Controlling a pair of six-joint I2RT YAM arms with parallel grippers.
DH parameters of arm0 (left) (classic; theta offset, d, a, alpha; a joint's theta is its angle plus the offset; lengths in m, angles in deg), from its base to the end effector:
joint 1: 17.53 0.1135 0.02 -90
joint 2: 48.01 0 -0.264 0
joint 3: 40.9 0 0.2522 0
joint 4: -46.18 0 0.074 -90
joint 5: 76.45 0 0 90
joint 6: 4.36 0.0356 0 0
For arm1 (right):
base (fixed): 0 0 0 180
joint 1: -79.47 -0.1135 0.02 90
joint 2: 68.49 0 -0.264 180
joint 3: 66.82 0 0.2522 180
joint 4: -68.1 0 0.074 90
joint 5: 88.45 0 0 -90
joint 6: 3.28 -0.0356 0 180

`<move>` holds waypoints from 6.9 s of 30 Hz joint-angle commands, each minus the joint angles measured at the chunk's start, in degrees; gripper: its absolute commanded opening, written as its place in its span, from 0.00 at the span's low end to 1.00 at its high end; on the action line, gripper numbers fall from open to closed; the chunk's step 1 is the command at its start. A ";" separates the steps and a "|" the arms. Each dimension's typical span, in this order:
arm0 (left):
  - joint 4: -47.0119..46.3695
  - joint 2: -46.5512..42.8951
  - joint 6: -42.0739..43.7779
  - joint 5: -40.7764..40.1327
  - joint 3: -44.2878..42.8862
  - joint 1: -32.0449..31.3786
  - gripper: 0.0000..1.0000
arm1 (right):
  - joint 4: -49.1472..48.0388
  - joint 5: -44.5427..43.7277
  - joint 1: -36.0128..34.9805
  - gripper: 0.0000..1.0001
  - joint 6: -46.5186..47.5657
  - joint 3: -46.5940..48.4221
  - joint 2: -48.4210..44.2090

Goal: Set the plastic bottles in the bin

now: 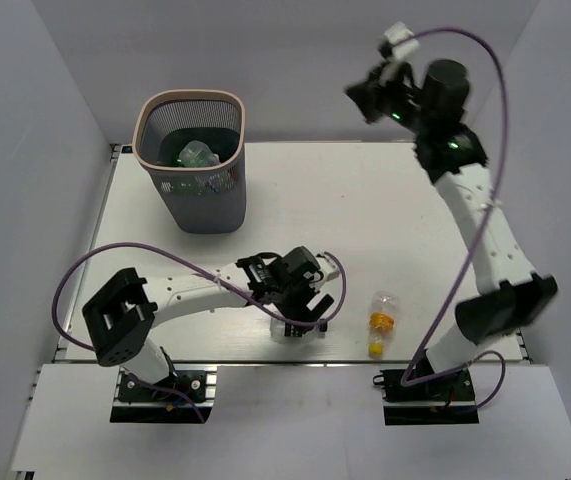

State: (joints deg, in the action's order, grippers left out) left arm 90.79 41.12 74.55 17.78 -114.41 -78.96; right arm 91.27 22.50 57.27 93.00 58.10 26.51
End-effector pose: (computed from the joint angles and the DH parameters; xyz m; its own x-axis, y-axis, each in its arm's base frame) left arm 0.1475 -0.2764 0.2145 -0.5792 0.6625 -0.4749 0.7968 0.5831 -0.1583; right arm 0.3360 0.1509 0.5149 0.1827 -0.0358 -0.9825 -0.6656 0.7310 -0.1504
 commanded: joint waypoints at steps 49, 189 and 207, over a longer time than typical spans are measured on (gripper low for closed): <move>15.89 14.66 -17.02 -33.68 -65.59 36.98 0.48 | 46.65 16.05 17.54 0.67 19.20 -52.71 -30.14; -6.86 -33.13 -22.66 5.44 18.88 11.68 1.00 | -24.81 -0.20 -16.13 0.90 -2.52 20.87 27.61; -16.95 -34.72 -13.88 -0.71 16.68 11.16 1.00 | 21.97 -26.55 -6.55 0.90 4.01 -38.70 -24.02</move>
State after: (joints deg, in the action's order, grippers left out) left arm 78.72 7.96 57.65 19.05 -95.72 -67.60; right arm 103.19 6.68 50.85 97.75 29.51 6.97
